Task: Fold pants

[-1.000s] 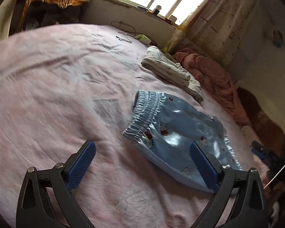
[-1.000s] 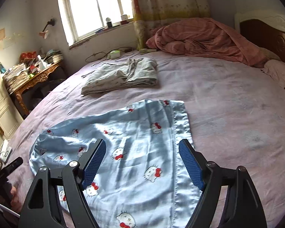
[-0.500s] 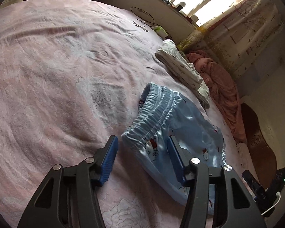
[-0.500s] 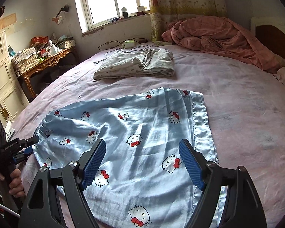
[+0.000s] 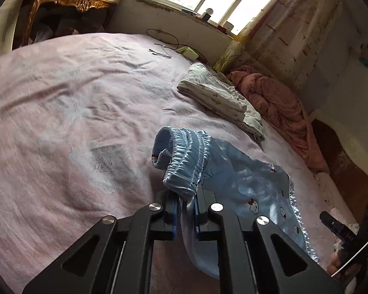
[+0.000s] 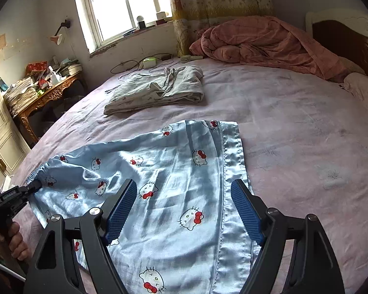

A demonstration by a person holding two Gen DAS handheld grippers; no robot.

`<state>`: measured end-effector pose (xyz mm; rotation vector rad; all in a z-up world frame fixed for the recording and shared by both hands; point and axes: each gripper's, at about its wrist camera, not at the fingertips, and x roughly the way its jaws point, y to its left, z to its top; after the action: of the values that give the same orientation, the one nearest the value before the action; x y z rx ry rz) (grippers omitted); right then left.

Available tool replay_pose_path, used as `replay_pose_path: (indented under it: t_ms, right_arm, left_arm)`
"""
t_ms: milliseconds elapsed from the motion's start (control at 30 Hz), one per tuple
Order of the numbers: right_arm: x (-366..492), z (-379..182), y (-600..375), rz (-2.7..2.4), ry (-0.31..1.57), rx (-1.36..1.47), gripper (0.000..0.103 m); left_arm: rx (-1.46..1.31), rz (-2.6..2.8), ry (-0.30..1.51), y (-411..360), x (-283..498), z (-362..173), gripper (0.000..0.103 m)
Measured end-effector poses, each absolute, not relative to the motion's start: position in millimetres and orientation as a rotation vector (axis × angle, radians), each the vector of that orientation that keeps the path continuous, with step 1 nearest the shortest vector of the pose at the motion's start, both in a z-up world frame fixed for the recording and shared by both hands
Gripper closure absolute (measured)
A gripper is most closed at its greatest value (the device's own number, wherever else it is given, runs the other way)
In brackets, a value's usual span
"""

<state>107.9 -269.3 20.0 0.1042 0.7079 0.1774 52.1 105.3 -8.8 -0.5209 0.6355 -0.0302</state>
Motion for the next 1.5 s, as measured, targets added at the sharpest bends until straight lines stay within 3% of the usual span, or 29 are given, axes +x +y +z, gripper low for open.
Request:
replay_pose_path:
  t_ms: [267, 633, 867, 900, 933, 1000, 1033, 1300, 1367, 1433, 1500]
  right_arm:
    - [110, 18, -273, 0.151, 0.731, 0.108, 0.023]
    - [109, 24, -288, 0.116, 0.719, 0.129, 0.023]
    - [109, 26, -295, 0.121, 0.723, 0.151, 0.023]
    - [109, 26, -295, 0.123, 0.721, 0.149, 0.023]
    - [108, 26, -294, 0.125, 0.719, 0.144, 0.023]
    - [108, 27, -292, 0.126, 0.717, 0.135, 0.023]
    - [107, 26, -292, 0.126, 0.716, 0.135, 0.023]
    - [106, 26, -286, 0.186, 0.717, 0.155, 0.023]
    - [104, 27, -280, 0.260, 0.714, 0.161, 0.031]
    - [102, 28, -270, 0.361, 0.717, 0.182, 0.049]
    - [103, 28, -255, 0.424, 0.721, 0.185, 0.060]
  left_arm:
    - [-0.231, -0.124, 0.510, 34, 48, 26, 0.095]
    - [-0.056, -0.306, 0.596, -84, 63, 10, 0.095]
    - [-0.020, -0.371, 0.653, -108, 57, -9, 0.094]
    - [-0.012, -0.378, 0.658, -111, 54, -10, 0.088]
    - [-0.008, -0.386, 0.664, -112, 52, -10, 0.067]
    - [-0.004, -0.393, 0.652, -111, 44, -8, 0.035]
    - [0.001, -0.389, 0.638, -110, 40, -7, 0.031]
    - [0.008, -0.329, 0.605, -68, 16, 6, 0.028]
    - [-0.036, -0.300, 0.608, -48, 19, 7, 0.027]
    - [-0.066, -0.232, 0.612, -28, 27, 5, 0.029]
    - [-0.080, -0.183, 0.625, -15, 36, 2, 0.032]
